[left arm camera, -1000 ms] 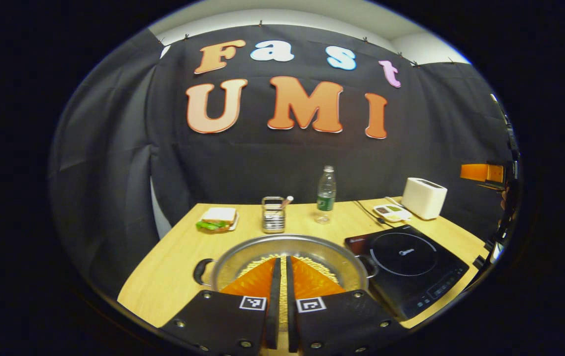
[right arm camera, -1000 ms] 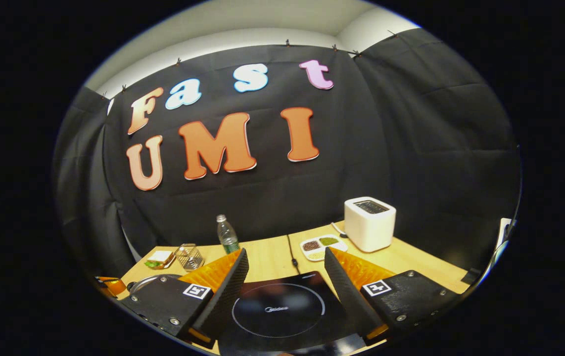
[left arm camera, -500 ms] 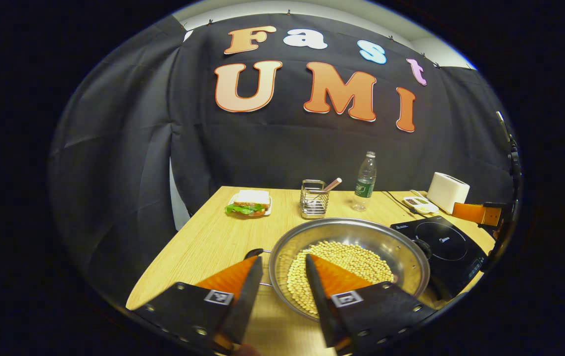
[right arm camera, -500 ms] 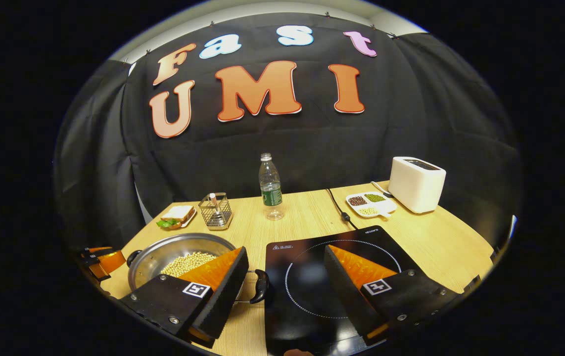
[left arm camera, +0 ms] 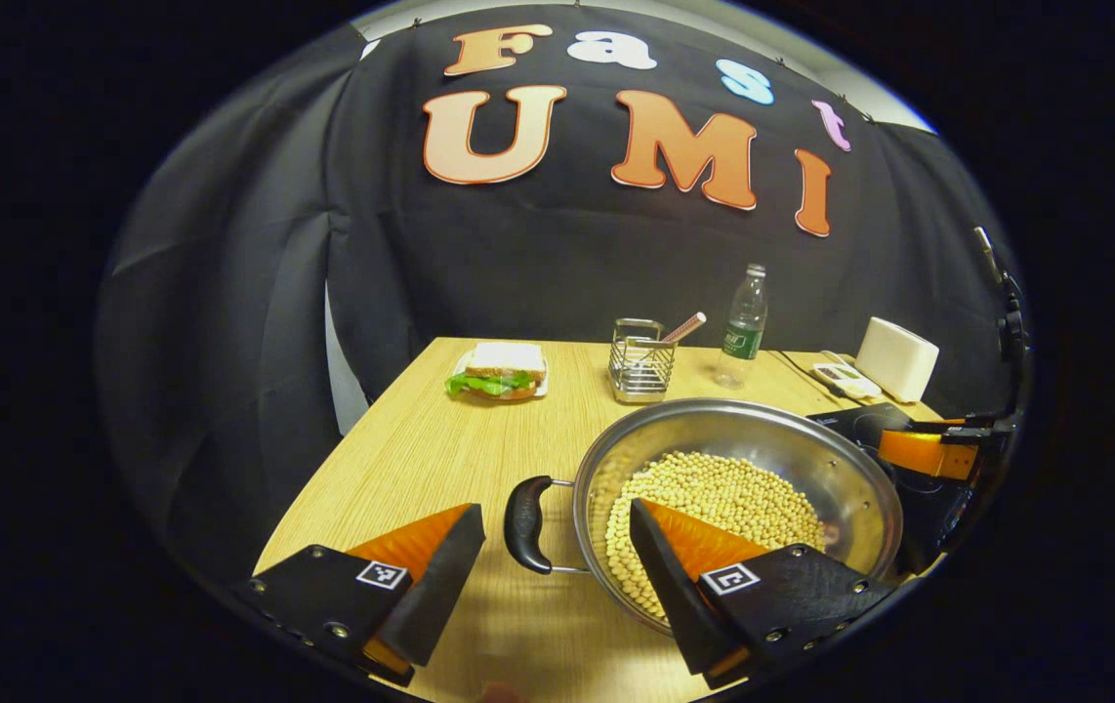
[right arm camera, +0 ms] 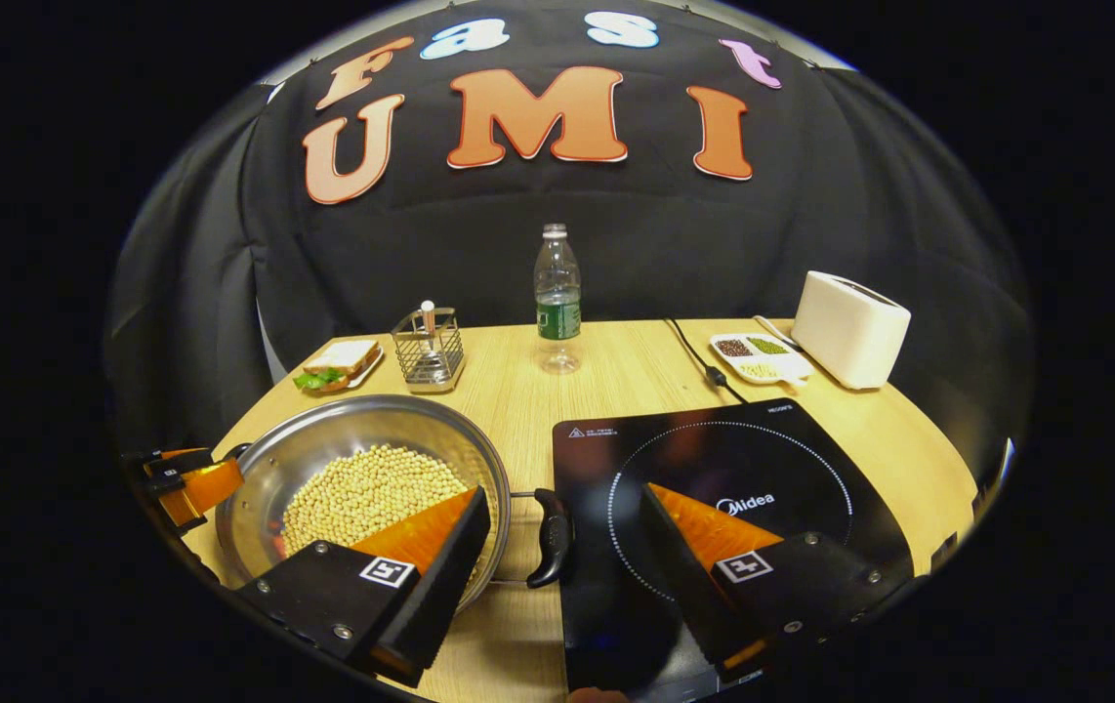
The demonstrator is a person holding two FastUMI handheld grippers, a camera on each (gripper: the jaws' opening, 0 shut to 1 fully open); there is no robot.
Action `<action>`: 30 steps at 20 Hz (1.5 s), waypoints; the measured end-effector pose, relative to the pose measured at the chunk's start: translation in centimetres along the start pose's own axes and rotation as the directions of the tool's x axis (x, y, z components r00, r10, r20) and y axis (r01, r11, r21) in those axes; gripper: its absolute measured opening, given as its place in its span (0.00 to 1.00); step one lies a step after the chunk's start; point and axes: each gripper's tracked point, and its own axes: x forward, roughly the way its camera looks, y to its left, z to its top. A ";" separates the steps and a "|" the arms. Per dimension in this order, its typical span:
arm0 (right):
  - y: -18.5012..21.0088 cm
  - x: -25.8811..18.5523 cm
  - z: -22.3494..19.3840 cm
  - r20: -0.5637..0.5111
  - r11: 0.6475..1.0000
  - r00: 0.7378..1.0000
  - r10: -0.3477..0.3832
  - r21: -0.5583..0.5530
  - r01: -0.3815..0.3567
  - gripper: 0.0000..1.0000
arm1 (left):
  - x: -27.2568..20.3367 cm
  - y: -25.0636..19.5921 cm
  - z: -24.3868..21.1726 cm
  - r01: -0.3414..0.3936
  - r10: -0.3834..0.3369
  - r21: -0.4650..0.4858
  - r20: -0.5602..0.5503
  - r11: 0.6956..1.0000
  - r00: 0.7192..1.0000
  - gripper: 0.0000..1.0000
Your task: First push the handle of the pot to place it horizontally, then grasp the pot with both hands and set it on the induction cooktop.
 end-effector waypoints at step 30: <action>-1.2 -2.2 1.2 -0.044 0.994 0.995 0.091 0.056 -0.088 0.47 | -3.0 -4.1 1.5 -0.005 -0.003 -0.149 -0.059 0.989 0.998 0.47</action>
